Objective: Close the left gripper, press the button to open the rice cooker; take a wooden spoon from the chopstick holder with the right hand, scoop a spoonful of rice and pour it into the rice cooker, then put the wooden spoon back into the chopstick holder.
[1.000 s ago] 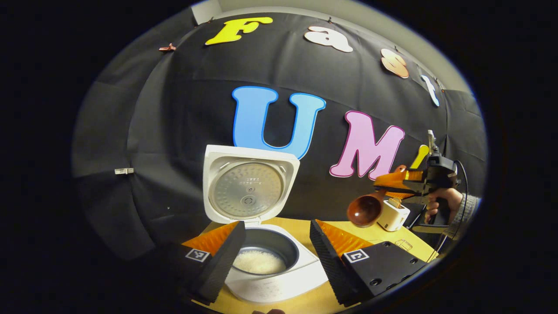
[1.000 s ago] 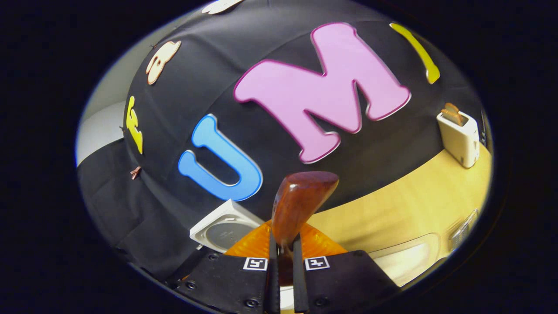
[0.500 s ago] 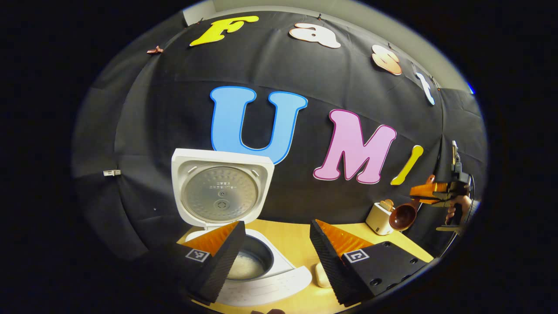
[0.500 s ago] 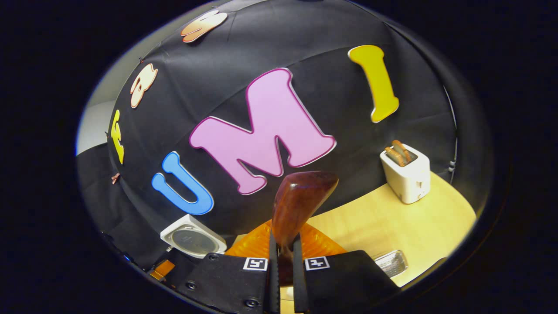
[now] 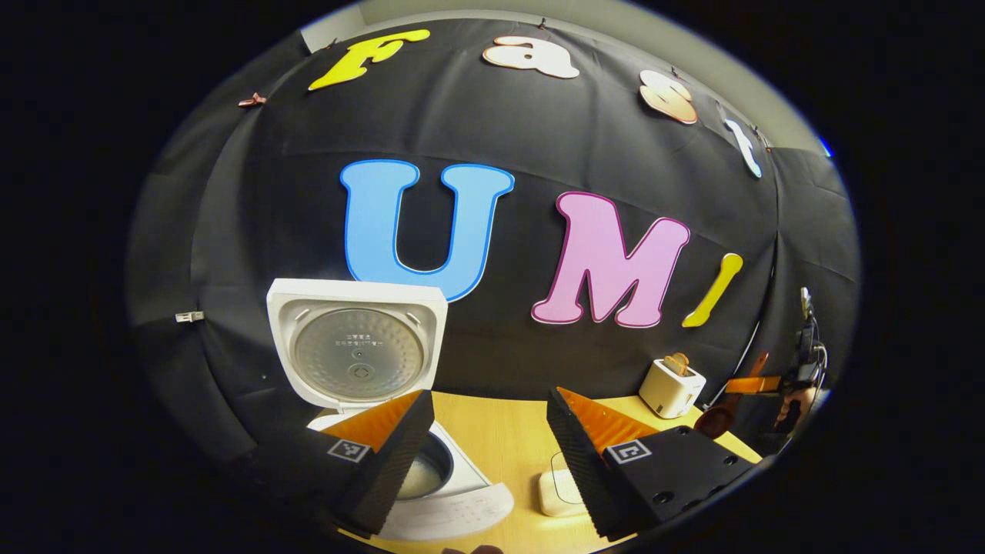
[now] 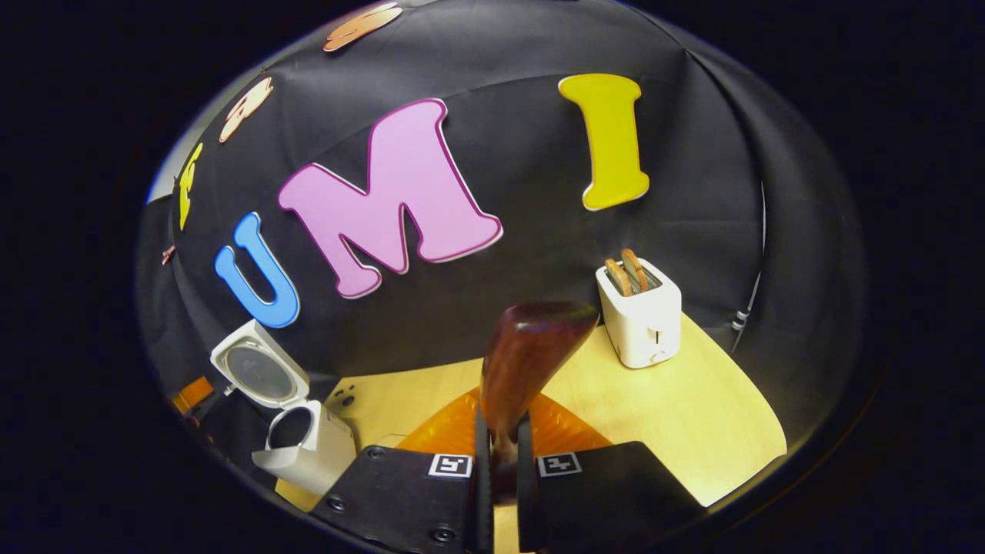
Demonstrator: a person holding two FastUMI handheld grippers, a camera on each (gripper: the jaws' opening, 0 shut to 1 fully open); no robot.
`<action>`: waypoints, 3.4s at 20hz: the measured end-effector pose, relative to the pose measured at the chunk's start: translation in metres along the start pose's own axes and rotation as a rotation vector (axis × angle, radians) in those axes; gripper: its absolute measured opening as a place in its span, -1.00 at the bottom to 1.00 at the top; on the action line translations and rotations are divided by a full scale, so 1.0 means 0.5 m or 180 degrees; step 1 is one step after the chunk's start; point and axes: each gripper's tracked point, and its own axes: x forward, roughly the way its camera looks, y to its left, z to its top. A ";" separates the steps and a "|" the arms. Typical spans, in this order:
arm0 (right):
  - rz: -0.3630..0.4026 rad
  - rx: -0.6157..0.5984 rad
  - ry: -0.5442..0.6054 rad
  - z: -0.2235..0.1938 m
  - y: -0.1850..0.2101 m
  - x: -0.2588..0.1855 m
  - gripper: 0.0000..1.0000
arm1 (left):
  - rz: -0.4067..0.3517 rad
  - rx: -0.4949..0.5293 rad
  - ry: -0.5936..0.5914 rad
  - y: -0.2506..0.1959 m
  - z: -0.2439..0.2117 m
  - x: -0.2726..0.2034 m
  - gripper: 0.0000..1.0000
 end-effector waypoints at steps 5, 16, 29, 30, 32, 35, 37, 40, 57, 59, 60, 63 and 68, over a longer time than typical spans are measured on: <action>-0.0073 -0.0028 0.0219 -0.082 -0.058 0.041 -0.67 | 0.0123 0.0092 0.0056 -0.005 0.007 -0.012 0.91; -0.0084 -0.0181 0.0629 -0.216 -0.114 0.123 -0.67 | 0.0331 0.0158 0.0177 -0.015 -0.002 -0.022 0.91; -0.0461 -0.0047 0.0557 -0.210 -0.185 0.115 -0.13 | 0.0318 0.0143 0.0149 -0.005 0.007 -0.010 0.91; -0.0498 -0.0036 0.0524 -0.200 -0.189 0.105 0.22 | 0.0306 0.0145 0.0137 -0.005 0.009 -0.011 0.91; -0.0563 -0.0021 0.0420 -0.173 -0.191 0.077 0.22 | 0.0285 0.0169 0.0113 0.000 0.012 -0.008 0.91; -0.0637 -0.0063 0.0260 -0.133 -0.184 0.022 0.22 | 0.0261 0.0204 0.0042 0.010 0.031 0.001 0.91; -0.0625 -0.0108 0.0189 -0.110 -0.167 -0.014 0.22 | 0.0246 0.0195 -0.0033 0.019 0.049 0.011 0.91; -0.0597 -0.0133 0.0059 -0.074 -0.136 -0.058 0.22 | 0.0284 0.0224 -0.0195 0.052 0.094 0.031 0.91; -0.0453 -0.0385 -0.0252 -0.028 0.040 -0.199 0.94 | 0.0838 0.0320 -0.0630 0.311 0.303 0.265 0.90; -0.0484 -0.0403 -0.0253 -0.030 0.047 -0.213 0.94 | 0.0836 0.0340 -0.0534 0.327 0.282 0.305 0.90; -0.0497 -0.0414 -0.0255 -0.030 0.049 -0.218 0.94 | 0.0833 0.0350 -0.0469 0.330 0.267 0.324 0.89; -0.0552 -0.0442 -0.0260 -0.035 0.047 -0.238 0.94 | 0.0870 0.0410 -0.0236 0.340 0.223 0.367 0.90; -0.0618 -0.0398 -0.0267 -0.039 0.039 -0.253 0.95 | 0.0890 0.0401 -0.0035 0.337 0.192 0.375 0.94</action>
